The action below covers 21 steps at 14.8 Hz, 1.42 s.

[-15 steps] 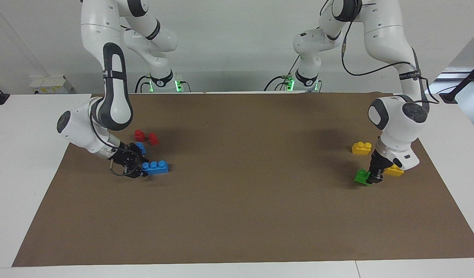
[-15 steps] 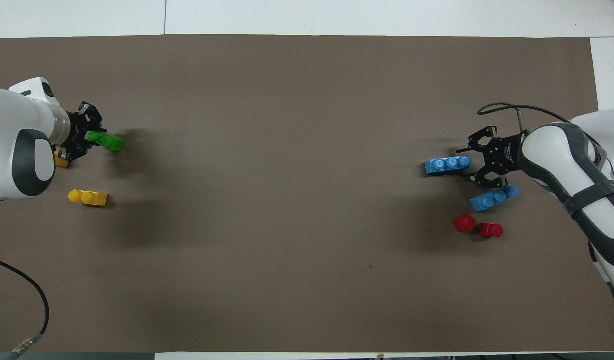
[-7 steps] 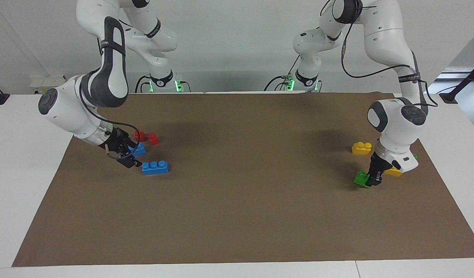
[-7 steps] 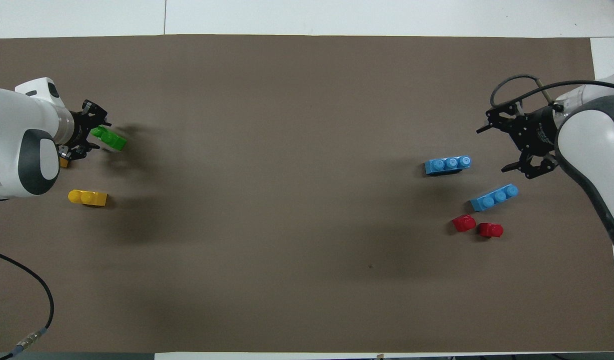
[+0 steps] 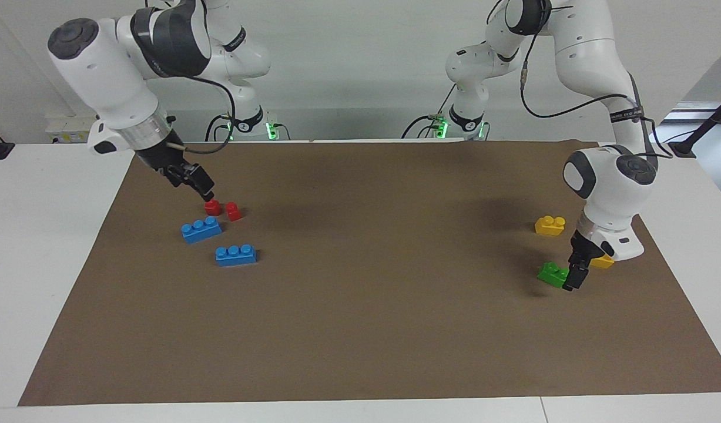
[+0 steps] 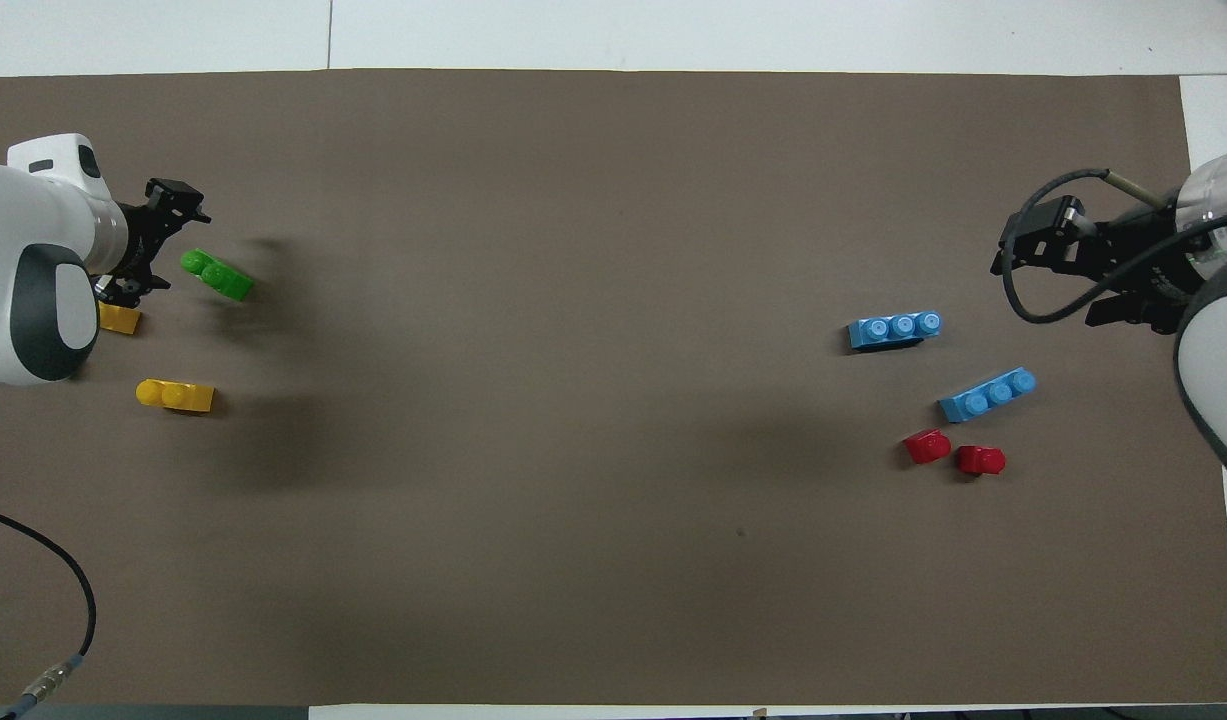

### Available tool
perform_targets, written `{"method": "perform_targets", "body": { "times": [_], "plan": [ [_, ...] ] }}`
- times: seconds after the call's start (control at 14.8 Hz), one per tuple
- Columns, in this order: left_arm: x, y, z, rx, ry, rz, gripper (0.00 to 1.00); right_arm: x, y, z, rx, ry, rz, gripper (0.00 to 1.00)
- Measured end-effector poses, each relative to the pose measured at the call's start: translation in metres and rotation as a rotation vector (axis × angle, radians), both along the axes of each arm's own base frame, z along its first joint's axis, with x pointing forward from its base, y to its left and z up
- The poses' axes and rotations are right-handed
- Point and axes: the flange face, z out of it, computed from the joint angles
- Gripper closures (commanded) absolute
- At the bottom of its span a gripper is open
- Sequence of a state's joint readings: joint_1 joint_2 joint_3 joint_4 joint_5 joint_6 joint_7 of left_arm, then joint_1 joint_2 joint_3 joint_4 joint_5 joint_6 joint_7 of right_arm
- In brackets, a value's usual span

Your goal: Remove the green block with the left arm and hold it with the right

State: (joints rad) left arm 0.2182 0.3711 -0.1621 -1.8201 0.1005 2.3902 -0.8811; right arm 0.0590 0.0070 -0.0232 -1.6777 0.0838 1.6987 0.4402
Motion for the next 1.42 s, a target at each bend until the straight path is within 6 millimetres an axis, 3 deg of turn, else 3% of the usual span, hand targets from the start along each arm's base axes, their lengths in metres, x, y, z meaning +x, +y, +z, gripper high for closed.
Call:
{"method": "perform_targets", "body": {
  "times": [0.13,0.34,0.61,0.88,1.08,1.42],
  "plan": [
    [-0.005,-0.004,0.024,0.022,0.016,-0.073,0.0,-0.01,0.004,0.012,-0.015,0.008,0.125,0.0],
    [-0.018,-0.01,0.062,0.059,0.048,-0.21,0.0,-0.01,0.0,0.019,-0.041,-0.007,0.262,0.0],
    [-0.041,-0.024,0.108,0.106,0.101,-0.422,0.0,-0.003,0.0,0.024,-0.045,-0.022,0.294,0.0],
    [-0.07,-0.047,0.154,0.137,0.152,-0.57,0.0,0.003,-0.001,0.015,-0.044,-0.007,0.293,0.0],
    [-0.095,-0.051,0.188,0.143,0.186,-0.668,0.0,0.006,-0.002,0.011,-0.044,-0.002,0.296,0.0],
    [-0.124,-0.058,0.217,0.131,0.225,-0.765,0.0,0.006,-0.001,0.012,-0.044,-0.008,0.366,0.0]
  ]
}}
